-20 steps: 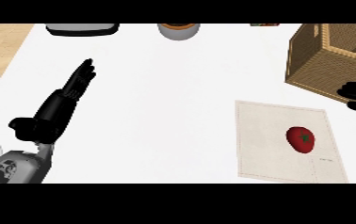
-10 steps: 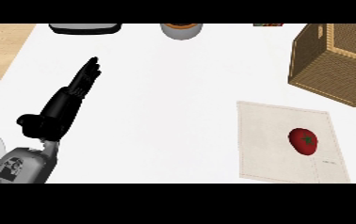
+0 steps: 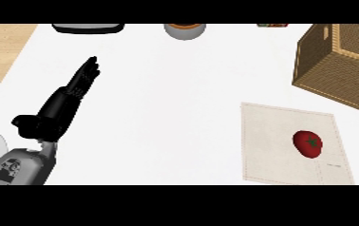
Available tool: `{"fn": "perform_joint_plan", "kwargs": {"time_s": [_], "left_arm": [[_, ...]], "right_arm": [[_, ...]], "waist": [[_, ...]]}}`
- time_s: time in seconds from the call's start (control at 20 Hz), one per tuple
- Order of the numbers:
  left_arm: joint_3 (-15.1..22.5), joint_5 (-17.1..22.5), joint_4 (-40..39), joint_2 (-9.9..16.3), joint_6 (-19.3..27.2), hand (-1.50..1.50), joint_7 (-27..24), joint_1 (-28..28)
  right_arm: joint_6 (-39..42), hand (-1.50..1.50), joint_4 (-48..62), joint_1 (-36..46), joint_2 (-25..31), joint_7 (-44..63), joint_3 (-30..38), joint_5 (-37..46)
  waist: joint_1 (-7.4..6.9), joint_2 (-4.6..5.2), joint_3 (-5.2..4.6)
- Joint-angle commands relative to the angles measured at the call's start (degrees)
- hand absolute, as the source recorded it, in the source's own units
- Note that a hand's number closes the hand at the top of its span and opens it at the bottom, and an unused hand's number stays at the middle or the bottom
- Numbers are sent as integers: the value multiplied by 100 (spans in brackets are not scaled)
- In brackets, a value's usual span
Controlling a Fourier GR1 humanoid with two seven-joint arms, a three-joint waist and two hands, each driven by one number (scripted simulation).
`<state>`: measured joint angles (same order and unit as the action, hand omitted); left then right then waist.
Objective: Pick the tomato from the placemat and place it in the basket
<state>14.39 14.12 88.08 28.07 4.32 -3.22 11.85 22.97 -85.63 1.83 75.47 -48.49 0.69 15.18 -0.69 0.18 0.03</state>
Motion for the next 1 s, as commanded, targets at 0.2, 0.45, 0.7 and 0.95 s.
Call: {"fn": "perform_joint_plan", "kwargs": {"time_s": [0.2,0.45,0.7,0.95], "left_arm": [[-66,-87,106,-33,-197,0,2,-49],[-2,-384,-203,-369,-34,0,75,287],[-295,-278,321,-150,-319,0,-39,-436],[-437,-440,287,-393,-335,0,176,-267]], "right_arm": [[260,-150,559,515,-815,-371,-873,117],[-59,-150,1024,796,-1513,-361,-1304,387],[-692,-150,1538,890,-2064,-649,-1522,1029],[-892,-150,2148,1000,-2352,-1061,-1459,1410]], "waist": [[-125,25,1],[-28,20,1],[-18,-11,0],[27,-13,0]]}}
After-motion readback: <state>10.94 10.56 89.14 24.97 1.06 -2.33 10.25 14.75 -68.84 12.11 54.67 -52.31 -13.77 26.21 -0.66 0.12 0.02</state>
